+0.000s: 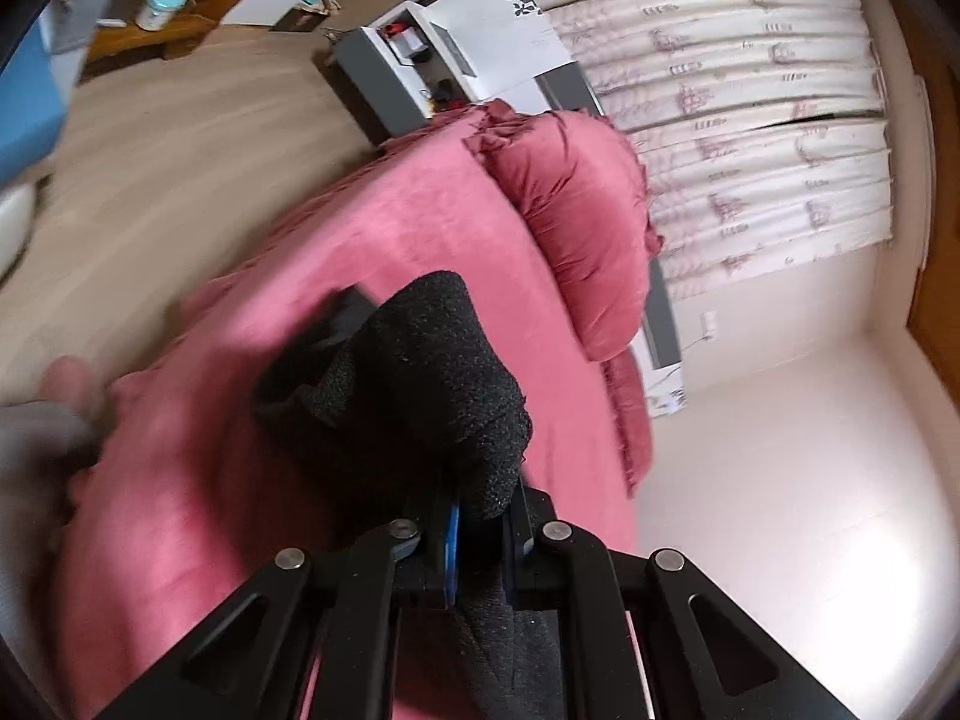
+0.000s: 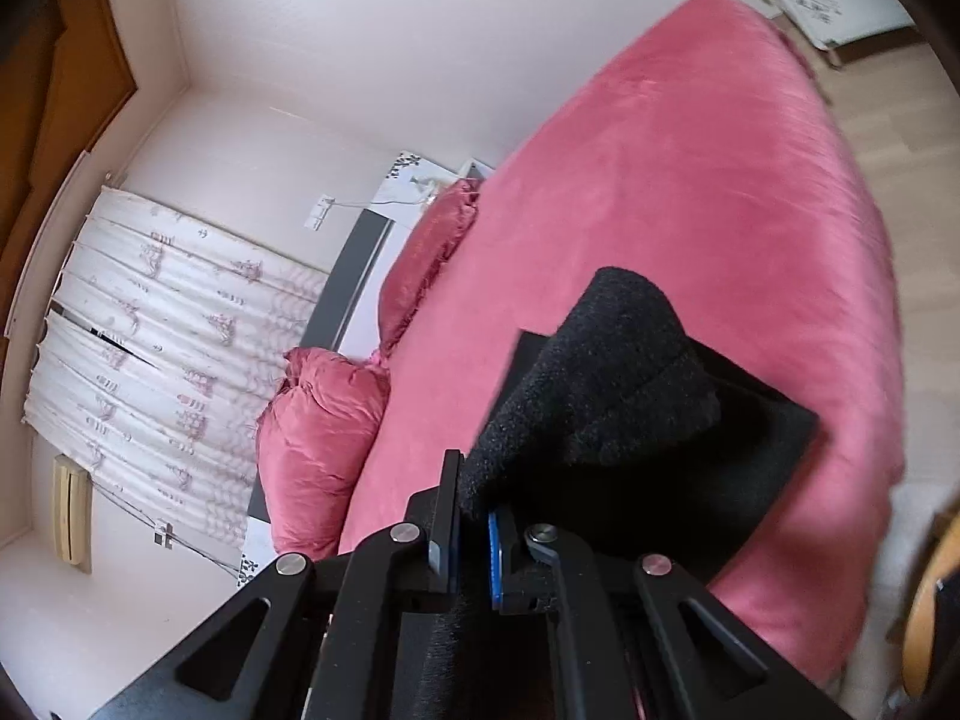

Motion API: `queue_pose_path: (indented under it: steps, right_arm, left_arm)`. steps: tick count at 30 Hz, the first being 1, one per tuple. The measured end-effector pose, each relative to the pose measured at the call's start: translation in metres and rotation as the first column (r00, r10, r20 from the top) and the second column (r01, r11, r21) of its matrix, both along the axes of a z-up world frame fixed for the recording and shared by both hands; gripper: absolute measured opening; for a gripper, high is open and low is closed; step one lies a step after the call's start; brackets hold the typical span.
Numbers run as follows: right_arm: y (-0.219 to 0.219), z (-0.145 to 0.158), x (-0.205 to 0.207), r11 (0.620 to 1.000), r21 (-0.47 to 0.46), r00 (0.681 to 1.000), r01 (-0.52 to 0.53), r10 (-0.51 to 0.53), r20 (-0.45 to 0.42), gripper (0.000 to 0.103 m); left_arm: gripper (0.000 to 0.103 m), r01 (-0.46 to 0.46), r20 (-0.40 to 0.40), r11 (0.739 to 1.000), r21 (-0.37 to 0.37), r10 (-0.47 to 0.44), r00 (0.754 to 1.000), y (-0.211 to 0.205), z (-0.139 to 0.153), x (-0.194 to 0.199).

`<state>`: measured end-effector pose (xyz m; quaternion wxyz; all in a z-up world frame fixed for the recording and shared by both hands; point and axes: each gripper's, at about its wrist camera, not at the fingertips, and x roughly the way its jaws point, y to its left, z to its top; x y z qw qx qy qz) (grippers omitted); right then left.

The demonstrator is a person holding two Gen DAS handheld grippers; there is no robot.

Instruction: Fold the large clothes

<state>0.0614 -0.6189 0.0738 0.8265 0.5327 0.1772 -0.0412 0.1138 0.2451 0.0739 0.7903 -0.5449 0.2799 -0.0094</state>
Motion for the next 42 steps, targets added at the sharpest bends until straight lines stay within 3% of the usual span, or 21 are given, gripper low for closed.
queue_pose_path:
  steps: [8, 14, 19, 20, 23, 24, 25, 26, 27, 30, 33, 35, 39, 42]
  right_arm:
    - [-0.007, 0.0, 0.17, 1.0, -0.024, 0.993, 0.005, -0.008, -0.12, 0.006]
    - [0.005, -0.036, 0.272, 0.999, -0.045, 0.975, 0.007, -0.017, -0.219, 0.006]
    - [0.012, -0.065, 0.317, 0.998, -0.052, 0.959, 0.043, -0.056, -0.277, 0.009]
    - [0.01, -0.07, 0.32, 0.997, -0.047, 0.958, 0.057, -0.068, -0.279, 0.011]
    - [0.005, -0.082, 0.324, 0.996, -0.051, 0.964, 0.079, -0.089, -0.252, 0.032]
    - [0.004, -0.079, 0.32, 0.991, -0.085, 0.961, 0.103, -0.121, -0.247, 0.044]
    - [0.004, -0.075, 0.314, 0.985, -0.119, 0.958, 0.126, -0.152, -0.245, 0.051]
    - [0.003, -0.072, 0.307, 0.979, -0.149, 0.955, 0.138, -0.171, -0.241, 0.064]
    - [0.002, -0.07, 0.301, 0.979, -0.158, 0.957, 0.132, -0.168, -0.237, 0.066]
    - [0.007, -0.066, 0.284, 0.985, -0.17, 0.967, 0.034, -0.075, -0.242, 0.066]
    - [0.034, -0.063, 0.269, 0.96, -0.255, 0.95, -0.117, 0.034, -0.309, 0.066]
    - [0.063, -0.068, 0.255, 0.926, -0.285, 0.92, -0.247, 0.132, -0.368, 0.066]
    - [0.117, -0.082, 0.21, 0.885, -0.297, 0.886, -0.359, 0.223, -0.406, 0.066]
    - [0.149, -0.092, 0.173, 0.882, -0.297, 0.889, -0.366, 0.236, -0.394, 0.066]
  left_arm:
    - [0.01, -0.041, -0.047, 0.997, -0.058, 0.038, 0.998, -0.002, 0.002, 0.122]
    - [0.01, -0.069, -0.123, 0.998, -0.011, 0.067, 0.99, -0.007, -0.023, 0.199]
    - [0.01, -0.068, -0.148, 0.996, 0.06, 0.076, 0.986, -0.008, -0.046, 0.238]
    - [0.011, -0.073, -0.149, 0.995, 0.061, 0.082, 0.985, -0.007, -0.052, 0.243]
    - [0.019, -0.1, -0.146, 0.994, 0.051, 0.106, 0.984, -0.003, -0.07, 0.249]
    - [0.032, -0.112, -0.139, 0.992, 0.051, 0.118, 0.983, -0.001, -0.074, 0.248]
    - [0.04, -0.117, -0.112, 0.992, 0.049, 0.122, 0.986, 0.0, -0.078, 0.245]
    - [0.056, -0.124, -0.081, 0.99, 0.069, 0.129, 0.988, 0.001, -0.077, 0.239]
    - [0.068, -0.147, -0.067, 0.983, 0.11, 0.155, 0.986, 0.001, -0.073, 0.233]
    - [0.084, -0.19, -0.014, 0.957, 0.221, 0.198, 0.98, 0.004, -0.059, 0.21]
    - [0.085, -0.133, -0.079, 0.944, 0.303, 0.164, 0.983, 0.004, -0.06, 0.193]
    - [0.085, -0.099, -0.122, 0.93, 0.355, 0.152, 0.981, 0.004, -0.066, 0.175]
    - [0.085, -0.085, -0.153, 0.913, 0.399, 0.158, 0.975, 0.006, -0.083, 0.137]
    - [0.085, -0.048, -0.188, 0.914, 0.402, 0.133, 0.973, 0.005, -0.096, 0.113]
